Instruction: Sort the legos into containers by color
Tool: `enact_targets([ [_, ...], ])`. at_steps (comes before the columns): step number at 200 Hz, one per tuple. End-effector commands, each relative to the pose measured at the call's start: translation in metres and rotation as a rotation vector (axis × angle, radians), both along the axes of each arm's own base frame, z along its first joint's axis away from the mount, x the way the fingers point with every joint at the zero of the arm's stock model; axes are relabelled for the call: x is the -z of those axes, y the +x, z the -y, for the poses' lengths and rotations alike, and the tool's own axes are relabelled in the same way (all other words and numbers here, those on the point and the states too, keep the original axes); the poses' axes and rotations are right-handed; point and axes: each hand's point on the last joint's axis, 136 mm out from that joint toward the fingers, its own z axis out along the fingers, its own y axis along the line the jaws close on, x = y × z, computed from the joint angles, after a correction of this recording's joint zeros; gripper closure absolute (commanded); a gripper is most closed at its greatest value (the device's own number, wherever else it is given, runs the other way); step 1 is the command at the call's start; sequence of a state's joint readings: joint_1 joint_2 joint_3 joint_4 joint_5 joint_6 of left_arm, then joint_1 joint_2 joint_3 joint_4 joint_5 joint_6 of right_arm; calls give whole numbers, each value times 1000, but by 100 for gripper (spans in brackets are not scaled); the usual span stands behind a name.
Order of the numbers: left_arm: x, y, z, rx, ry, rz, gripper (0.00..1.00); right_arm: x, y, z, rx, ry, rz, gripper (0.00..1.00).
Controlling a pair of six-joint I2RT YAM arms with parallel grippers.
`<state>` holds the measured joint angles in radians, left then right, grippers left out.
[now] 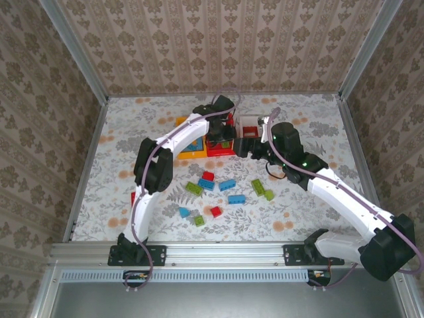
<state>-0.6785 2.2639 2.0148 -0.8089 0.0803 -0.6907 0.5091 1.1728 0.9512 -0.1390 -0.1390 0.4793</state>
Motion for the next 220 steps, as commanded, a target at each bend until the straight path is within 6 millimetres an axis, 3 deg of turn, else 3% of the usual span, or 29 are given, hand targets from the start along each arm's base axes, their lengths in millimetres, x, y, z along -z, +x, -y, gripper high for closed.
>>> enact_targets([
  [1,-42,-4,-10,-3,-15,64,42,10,-5,1,-9,-5,-38,12],
  [33,-72,-10,-22,-19,-18,126,41,17,-9,0,-34,-43,-46,13],
  [51,-91,-18,-33,-38,-23,170,40,23,-16,-11,-93,-133,-36,13],
  [81,-117,-42,-70,-103,-10,231,38,51,-36,-54,-275,-317,-52,13],
  [109,-139,-79,-126,-203,20,299,36,76,-51,-106,-441,-414,-60,12],
  [142,-134,-132,-214,-408,100,300,35,97,-60,-175,-588,-442,-67,12],
  [164,-127,-164,-258,-503,144,297,35,113,-57,-215,-577,-401,-108,12],
  [190,-125,-193,-287,-562,142,312,34,141,-41,-245,-472,-358,-191,12],
  [220,-128,-217,-308,-588,141,336,33,171,-25,-264,-391,-371,-241,12],
])
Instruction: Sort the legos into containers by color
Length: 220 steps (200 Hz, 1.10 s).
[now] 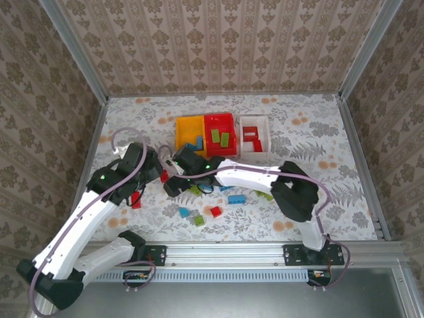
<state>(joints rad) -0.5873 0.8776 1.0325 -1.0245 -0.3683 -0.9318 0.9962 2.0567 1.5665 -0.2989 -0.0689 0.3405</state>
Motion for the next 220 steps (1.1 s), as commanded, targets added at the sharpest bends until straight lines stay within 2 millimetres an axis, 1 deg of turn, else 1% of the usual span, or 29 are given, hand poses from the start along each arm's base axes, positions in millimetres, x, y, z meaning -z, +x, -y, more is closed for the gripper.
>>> enact_targets([
  [1,3,-21,-27,-73,40,-8,33,11,18,-12,126,9,-21,12],
  [24,0,-32,-35,-67,49,-4,33,25,22,-28,137,-14,-20,12],
  [25,0,-32,-35,-66,50,-4,33,30,22,-28,138,-21,-22,12],
  [26,0,-33,-36,-64,50,-3,33,28,23,-29,138,-19,-19,12],
  [28,-1,-33,-36,-63,52,-3,33,29,23,-30,141,-22,-19,12],
  [29,-1,-34,-36,-63,52,-3,33,32,23,-30,141,-29,-22,12],
  [30,-1,-34,-37,-62,52,-2,33,31,23,-31,142,-27,-20,12],
  [31,-1,-34,-37,-61,53,-2,33,34,23,-31,141,-34,-23,12],
  [32,-1,-35,-37,-61,54,-3,33,32,23,-32,143,-32,-20,12],
  [38,-2,-37,-38,-57,57,-3,33,39,25,-34,153,-49,-21,12],
  [43,-3,-38,-39,-53,58,-2,32,41,26,-35,160,-57,-20,12],
  [82,-10,-46,-42,-12,66,8,32,72,40,-30,249,-173,-1,17],
  [94,-13,-47,-42,2,69,14,32,78,43,-30,257,-194,10,20],
  [116,-18,-49,-42,35,82,21,32,83,47,-38,251,-204,40,27],
  [144,-21,-51,-41,67,94,20,32,86,48,-49,233,-201,54,45],
  [161,-22,-50,-40,83,103,20,32,81,48,-53,218,-193,73,55],
  [175,-22,-49,-38,98,101,26,32,70,50,-52,208,-184,98,61],
  [186,-21,-46,-33,120,89,30,31,54,50,-51,198,-159,131,63],
  [195,-21,-42,-25,148,68,39,31,35,51,-46,196,-133,166,64],
  [208,-20,-35,-10,196,26,46,31,9,50,-34,196,-107,212,65],
  [220,-19,-27,3,234,-7,53,31,-10,47,-16,201,-104,242,65],
])
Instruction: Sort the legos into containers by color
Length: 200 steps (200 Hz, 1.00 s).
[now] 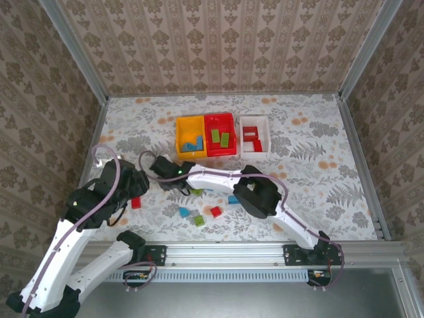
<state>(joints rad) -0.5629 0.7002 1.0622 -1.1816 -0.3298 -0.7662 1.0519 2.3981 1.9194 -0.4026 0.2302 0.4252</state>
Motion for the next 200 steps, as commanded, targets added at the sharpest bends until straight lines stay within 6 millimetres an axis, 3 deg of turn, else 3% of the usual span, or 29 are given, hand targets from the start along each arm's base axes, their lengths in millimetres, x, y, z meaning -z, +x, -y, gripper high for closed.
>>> enact_targets([
  [1,0,15,30,115,-64,17,31,-74,3,20,-3,54,135,65],
  [28,-1,39,66,213,-132,32,31,-112,-3,75,41,68,172,66],
  [59,1,67,115,323,-177,37,32,-140,2,156,160,73,171,66],
  [89,5,92,171,436,-198,37,31,-142,28,243,348,88,122,66],
  [108,4,102,205,511,-196,39,31,-133,46,281,418,134,63,65],
  [125,4,108,229,568,-183,40,31,-115,63,301,453,170,-31,65],
  [149,6,111,253,621,-178,36,31,-93,85,308,448,203,-129,65],
  [184,15,110,267,645,-170,12,31,-66,105,320,493,217,-218,63],
  [200,20,107,268,639,-164,-1,31,-58,105,325,512,216,-245,57],
])
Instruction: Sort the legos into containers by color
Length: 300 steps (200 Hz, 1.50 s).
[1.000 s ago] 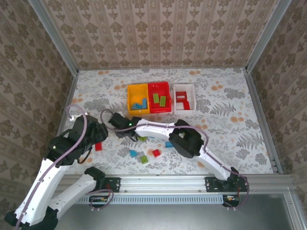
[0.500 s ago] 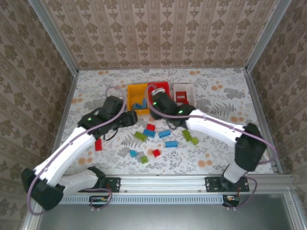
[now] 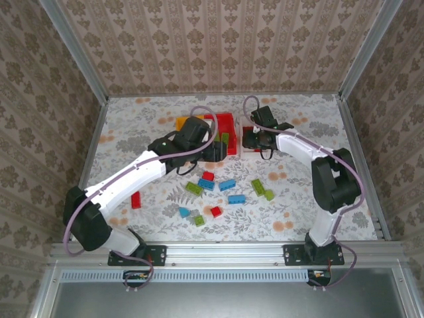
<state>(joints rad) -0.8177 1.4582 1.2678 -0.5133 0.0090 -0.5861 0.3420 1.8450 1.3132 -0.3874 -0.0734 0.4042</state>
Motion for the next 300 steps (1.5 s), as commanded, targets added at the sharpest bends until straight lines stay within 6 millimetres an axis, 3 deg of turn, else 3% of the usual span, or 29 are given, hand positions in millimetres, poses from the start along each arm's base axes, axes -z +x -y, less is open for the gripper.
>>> enact_targets([
  [1,-7,0,8,23,-9,18,31,-3,2,-5,-6,66,-42,57],
  [28,6,-6,3,16,9,-14,31,2,-4,2,6,38,-55,41],
  [51,17,-13,-8,6,49,-38,31,-9,-8,9,10,18,-25,33],
  [98,48,-35,-62,-168,150,-147,30,-63,-21,8,-33,2,112,32],
  [122,72,-56,-93,-314,132,-279,31,-91,-46,-23,-190,29,234,30],
  [139,92,-80,-112,-374,150,-405,31,-104,-81,-60,-381,59,326,25],
  [148,101,-95,-119,-385,176,-473,31,-99,-103,-79,-484,58,348,20],
  [151,105,-100,-121,-384,183,-496,31,-107,-112,-83,-510,69,376,18],
  [180,133,-143,-127,-370,221,-694,26,-101,-174,-118,-699,153,348,12],
  [213,153,-158,-126,-423,229,-791,19,-91,-219,-133,-830,211,282,11],
  [262,179,-149,-114,-456,274,-815,21,-91,-240,-130,-892,239,254,10],
  [300,192,-145,-120,-482,330,-802,40,-92,-240,-130,-888,250,248,10],
])
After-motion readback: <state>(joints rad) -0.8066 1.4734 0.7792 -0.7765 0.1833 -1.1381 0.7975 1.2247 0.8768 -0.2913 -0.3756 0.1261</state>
